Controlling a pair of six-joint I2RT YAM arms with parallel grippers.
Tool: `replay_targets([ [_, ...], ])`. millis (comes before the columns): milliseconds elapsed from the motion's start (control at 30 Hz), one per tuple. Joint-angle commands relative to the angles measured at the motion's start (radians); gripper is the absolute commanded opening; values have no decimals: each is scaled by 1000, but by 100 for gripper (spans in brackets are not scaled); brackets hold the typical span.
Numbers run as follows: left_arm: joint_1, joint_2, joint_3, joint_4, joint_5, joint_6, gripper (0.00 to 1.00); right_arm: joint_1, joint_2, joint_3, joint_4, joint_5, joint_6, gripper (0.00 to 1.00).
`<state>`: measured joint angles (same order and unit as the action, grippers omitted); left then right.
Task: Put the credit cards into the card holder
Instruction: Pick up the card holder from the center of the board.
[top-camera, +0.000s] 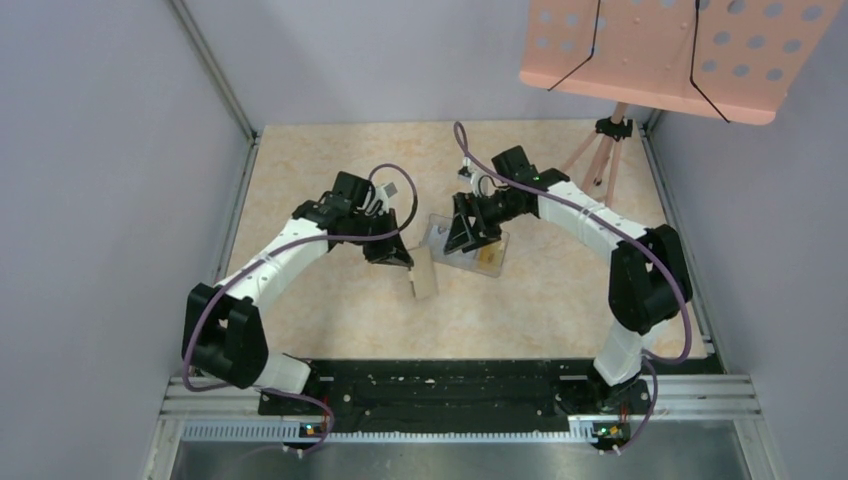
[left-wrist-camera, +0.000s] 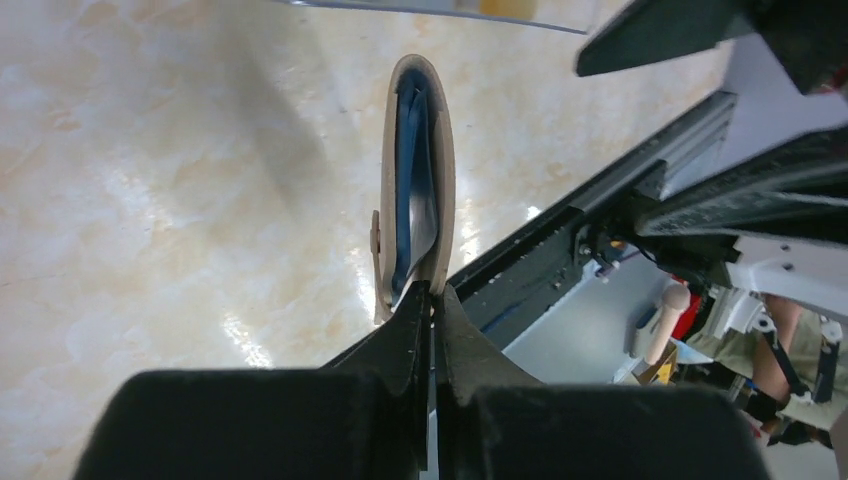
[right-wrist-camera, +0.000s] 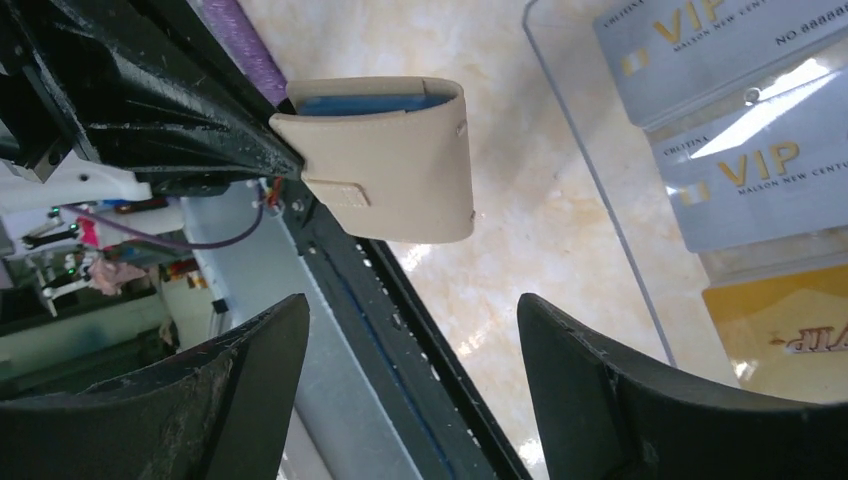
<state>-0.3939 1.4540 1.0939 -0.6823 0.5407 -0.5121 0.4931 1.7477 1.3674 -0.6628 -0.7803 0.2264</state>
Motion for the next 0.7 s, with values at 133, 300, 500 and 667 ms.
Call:
replay_targets([
  [133,-5,-134,71,191,250,-18,0,-47,-1,62,39,-224,-28,78],
  [300,-5,-148,62,325,370,-110,0,-46,-16,28,167,-334,50,78],
  [500,-3,-155,57,340,358,-126,0,-47,-74,-49,333,-444,178,74],
  [667,-3,-153,42,395,342,-176,0,-45,-121,-141,568,-505,366,51],
])
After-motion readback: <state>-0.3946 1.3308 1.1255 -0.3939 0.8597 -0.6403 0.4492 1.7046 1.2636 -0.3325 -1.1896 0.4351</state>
